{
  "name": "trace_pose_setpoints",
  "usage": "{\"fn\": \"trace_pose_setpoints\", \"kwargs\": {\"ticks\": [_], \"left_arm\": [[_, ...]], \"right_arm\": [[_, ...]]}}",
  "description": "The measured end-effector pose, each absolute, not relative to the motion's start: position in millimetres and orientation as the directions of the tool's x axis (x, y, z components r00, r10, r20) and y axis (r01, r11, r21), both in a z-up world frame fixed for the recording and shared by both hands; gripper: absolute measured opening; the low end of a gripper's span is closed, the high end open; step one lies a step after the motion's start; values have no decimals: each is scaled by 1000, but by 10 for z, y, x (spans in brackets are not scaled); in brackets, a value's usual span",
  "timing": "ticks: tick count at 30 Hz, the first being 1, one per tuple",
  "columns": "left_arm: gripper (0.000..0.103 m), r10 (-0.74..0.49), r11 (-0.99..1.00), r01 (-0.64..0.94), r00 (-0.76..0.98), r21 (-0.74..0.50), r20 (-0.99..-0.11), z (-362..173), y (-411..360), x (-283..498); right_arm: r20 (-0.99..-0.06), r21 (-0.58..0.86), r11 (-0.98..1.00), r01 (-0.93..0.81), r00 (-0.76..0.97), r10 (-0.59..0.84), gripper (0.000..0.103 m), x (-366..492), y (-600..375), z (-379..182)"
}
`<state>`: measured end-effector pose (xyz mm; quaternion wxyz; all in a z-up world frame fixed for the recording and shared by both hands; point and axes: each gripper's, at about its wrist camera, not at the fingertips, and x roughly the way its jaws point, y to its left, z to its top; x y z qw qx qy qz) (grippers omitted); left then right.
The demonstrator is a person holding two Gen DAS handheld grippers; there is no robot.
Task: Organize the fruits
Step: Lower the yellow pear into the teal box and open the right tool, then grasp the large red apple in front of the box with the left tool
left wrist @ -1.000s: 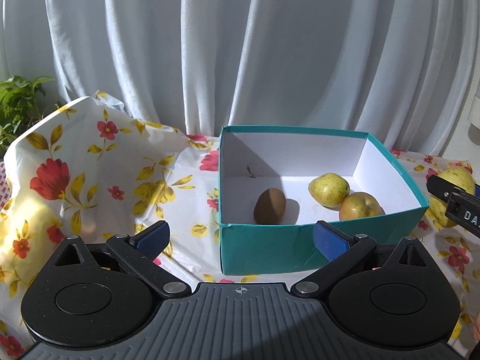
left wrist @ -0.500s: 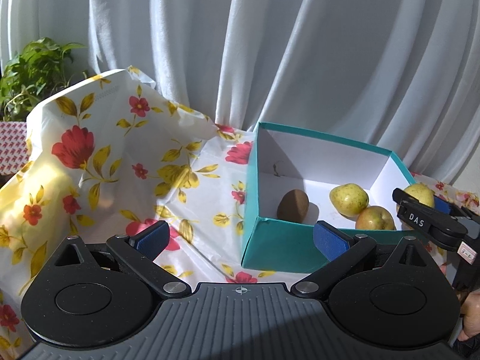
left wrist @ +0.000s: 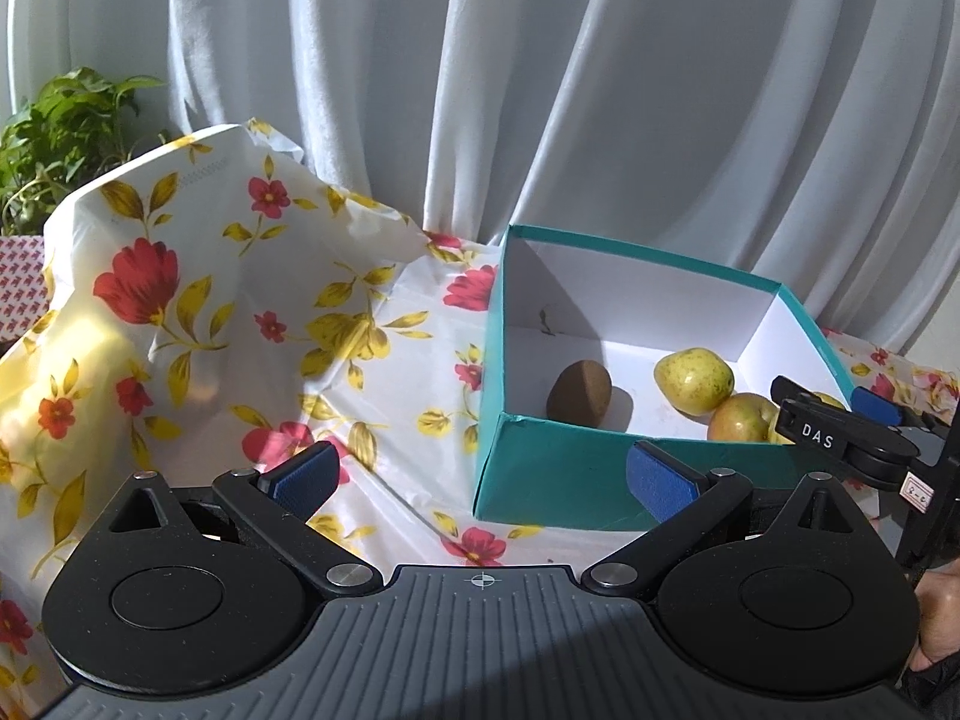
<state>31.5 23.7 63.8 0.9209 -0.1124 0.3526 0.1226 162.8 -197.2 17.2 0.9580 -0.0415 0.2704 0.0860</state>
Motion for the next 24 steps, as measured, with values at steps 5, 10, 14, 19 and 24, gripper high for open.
{"fn": "trace_pose_setpoints", "kwargs": {"ticks": [5,10,14,19,24], "left_arm": [[103,148,954,-283,726,-96,-671,611,140,306],[103,129,964,-249,734,-88,-666,577,59,261],[103,108,968,-232,739,-100,-665,563,13,205],[103,103,971,-222,733,-93,-672,542,-50,144],[103,99,976,-204,733,-78,-673,524,-115,68]], "right_arm": [[-507,-32,984,-173,852,133,97,1513,-2049,317],[-515,-13,987,-158,848,129,102,1361,-2165,438],[-518,-30,988,-149,848,112,103,1206,-2208,504],[-495,-53,985,-164,861,116,103,951,-2237,587],[-459,-93,984,-151,884,92,103,702,-2255,637]]}}
